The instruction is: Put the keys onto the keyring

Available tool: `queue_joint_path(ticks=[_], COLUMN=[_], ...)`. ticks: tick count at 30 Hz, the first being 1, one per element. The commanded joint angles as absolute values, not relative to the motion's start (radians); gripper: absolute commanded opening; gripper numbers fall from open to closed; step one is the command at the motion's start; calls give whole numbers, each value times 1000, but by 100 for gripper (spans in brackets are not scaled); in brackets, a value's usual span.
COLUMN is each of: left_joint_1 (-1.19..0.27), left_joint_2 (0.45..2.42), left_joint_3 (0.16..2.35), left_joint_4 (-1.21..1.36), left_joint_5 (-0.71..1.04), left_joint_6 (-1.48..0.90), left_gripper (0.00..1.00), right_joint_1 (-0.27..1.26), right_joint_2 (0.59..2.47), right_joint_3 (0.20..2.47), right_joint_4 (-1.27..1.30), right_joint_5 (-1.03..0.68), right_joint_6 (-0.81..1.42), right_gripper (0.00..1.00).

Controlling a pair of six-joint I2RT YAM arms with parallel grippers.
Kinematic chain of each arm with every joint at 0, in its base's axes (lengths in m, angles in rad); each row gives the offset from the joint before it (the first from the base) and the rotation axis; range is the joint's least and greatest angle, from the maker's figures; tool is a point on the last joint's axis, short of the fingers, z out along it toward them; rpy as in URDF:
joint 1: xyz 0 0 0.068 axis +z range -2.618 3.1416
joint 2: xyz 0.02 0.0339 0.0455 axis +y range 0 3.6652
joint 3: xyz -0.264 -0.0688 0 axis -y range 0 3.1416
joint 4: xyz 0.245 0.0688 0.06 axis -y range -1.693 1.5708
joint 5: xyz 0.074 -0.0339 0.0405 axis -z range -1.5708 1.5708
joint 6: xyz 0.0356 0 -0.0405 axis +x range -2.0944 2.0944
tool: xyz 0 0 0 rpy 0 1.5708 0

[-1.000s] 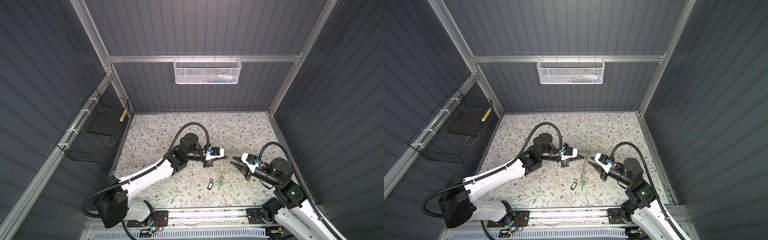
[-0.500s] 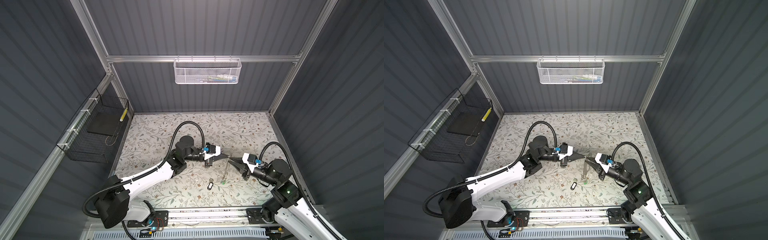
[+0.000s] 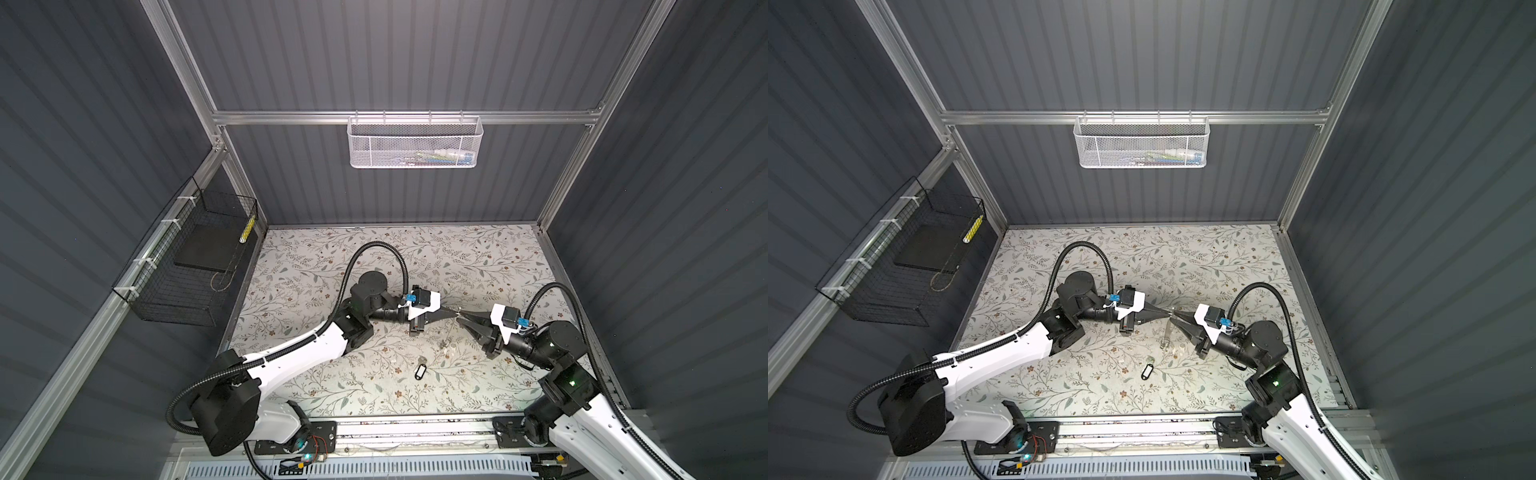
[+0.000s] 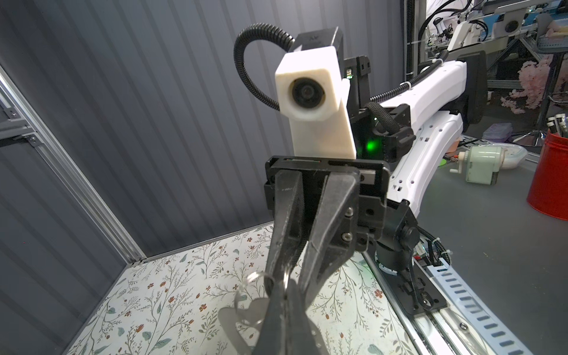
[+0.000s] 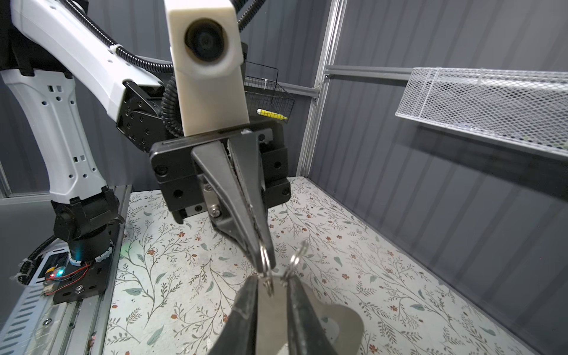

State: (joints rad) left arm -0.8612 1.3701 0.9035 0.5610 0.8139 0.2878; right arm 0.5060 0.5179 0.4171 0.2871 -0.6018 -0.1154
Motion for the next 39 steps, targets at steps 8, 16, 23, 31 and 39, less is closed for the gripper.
queue_joint_path(ticks=[8, 16, 23, 31, 39], left_joint_1=[-858, -859, -858, -862, -911], left_joint_2=[1371, 1373, 1329, 1322, 1363], left_joint_3=[919, 932, 1027, 1192, 1278], left_joint_4=[560, 539, 186, -262, -416], left_joint_5=[842, 842, 761, 650, 564], left_joint_6=[306, 316, 553, 830, 950], left_gripper=[0, 0, 38, 36, 33], right_joint_1=[508, 509, 508, 508, 508], right_joint_2=[528, 522, 520, 562, 610], right_joint_3=[417, 418, 472, 544, 568], right_joint_4=[299, 271, 117, -15, -29], right_joint_5=[-626, -619, -614, -634, -660], right_joint_6=[-113, -134, -197, -231, -225], right_gripper=[10, 3, 0, 0, 0])
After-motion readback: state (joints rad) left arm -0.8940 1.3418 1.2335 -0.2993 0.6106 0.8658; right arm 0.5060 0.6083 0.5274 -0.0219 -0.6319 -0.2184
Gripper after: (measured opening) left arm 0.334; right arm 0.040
